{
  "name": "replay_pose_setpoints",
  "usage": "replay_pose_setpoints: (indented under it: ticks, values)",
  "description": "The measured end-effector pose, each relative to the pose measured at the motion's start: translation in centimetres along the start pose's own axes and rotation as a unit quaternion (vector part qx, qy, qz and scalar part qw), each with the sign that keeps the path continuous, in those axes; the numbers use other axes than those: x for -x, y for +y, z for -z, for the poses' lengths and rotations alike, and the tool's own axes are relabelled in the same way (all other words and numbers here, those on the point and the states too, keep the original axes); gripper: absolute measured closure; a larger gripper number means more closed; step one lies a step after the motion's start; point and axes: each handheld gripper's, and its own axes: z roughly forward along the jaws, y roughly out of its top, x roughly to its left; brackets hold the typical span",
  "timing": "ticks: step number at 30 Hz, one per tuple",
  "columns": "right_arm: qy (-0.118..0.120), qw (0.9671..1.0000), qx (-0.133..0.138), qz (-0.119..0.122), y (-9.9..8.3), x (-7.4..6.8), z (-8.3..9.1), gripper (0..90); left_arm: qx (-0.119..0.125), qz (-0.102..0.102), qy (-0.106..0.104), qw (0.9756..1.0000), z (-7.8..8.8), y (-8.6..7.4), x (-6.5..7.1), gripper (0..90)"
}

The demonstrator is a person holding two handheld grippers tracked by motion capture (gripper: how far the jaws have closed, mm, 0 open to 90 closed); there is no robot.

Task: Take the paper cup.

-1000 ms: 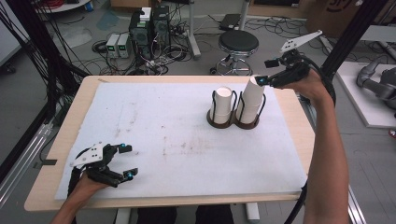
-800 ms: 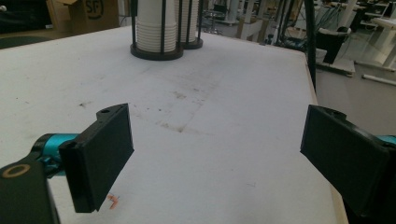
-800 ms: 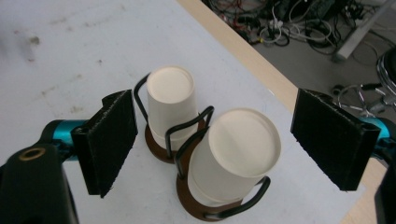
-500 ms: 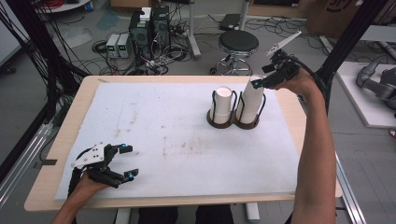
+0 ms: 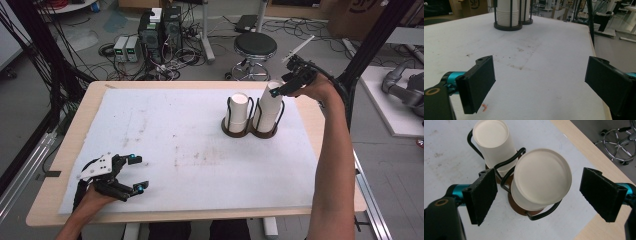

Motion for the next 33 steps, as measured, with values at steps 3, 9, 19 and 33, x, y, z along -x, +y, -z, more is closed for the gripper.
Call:
replay_pose_setpoints:
  ticks: [3,9,19,33]
  values:
    - [0.000,0.9999,-0.013,0.000,0.1,0.1,-0.5,15.2,0.000,0.000,0.000,1.0000,0.0,0.0,0.0,9.2]
    - [0.001,0.9995,-0.030,-0.003,0.3,0.0,-1.4,16.0,-0.002,-0.004,0.001,1.0000,0.0,0.0,0.0,9.2]
    - [-0.005,0.9989,-0.043,-0.016,0.4,0.1,-1.5,34.3,-0.003,-0.004,0.002,1.0000,-0.1,0.0,0.1,9.1]
    - [-0.010,0.9992,-0.023,-0.030,0.3,-0.1,-0.8,35.1,-0.006,-0.007,0.002,1.0000,-0.1,0.1,0.1,9.2]
